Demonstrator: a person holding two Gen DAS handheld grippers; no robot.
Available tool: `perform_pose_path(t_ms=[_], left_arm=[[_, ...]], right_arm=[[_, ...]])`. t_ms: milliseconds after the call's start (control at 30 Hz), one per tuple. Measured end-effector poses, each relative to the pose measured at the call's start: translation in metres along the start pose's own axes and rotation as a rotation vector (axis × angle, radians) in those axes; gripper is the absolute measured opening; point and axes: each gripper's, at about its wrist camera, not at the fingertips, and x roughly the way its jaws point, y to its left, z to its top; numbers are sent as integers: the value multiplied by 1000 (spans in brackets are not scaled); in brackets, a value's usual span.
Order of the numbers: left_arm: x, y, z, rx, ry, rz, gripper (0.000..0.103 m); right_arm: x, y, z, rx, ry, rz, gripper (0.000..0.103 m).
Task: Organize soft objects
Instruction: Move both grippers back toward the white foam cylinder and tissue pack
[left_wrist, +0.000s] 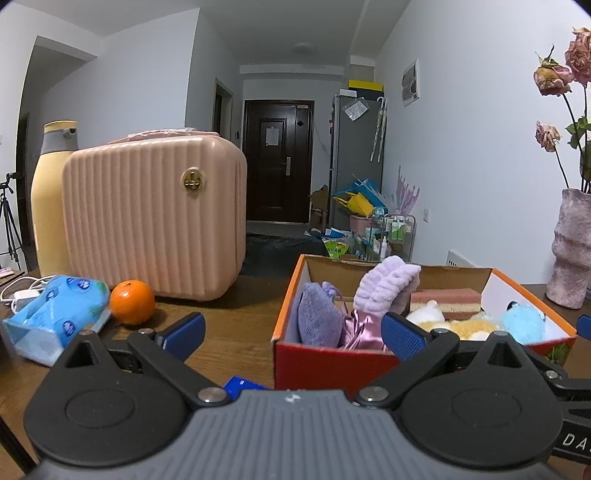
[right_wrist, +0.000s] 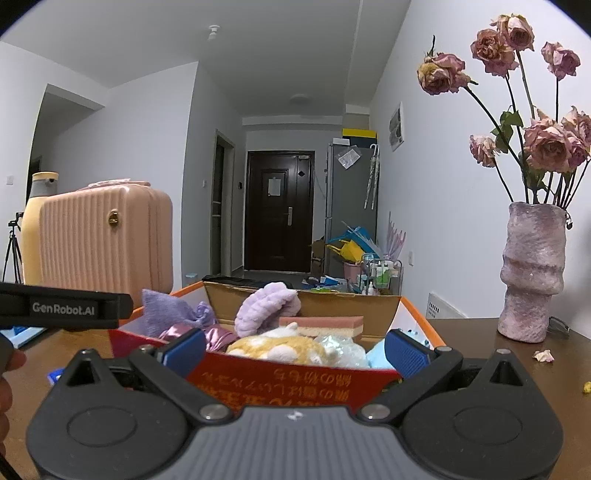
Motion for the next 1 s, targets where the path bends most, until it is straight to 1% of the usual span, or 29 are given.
perform_pose_path(t_ms=[633, 1000], left_arm=[[-64, 39, -18, -5, 24, 24, 103], [-96, 70, -29, -2, 56, 18, 103]], right_arm=[[-62, 41, -13, -21, 23, 13, 103], [-84, 68, -19, -37, 60, 13, 103]])
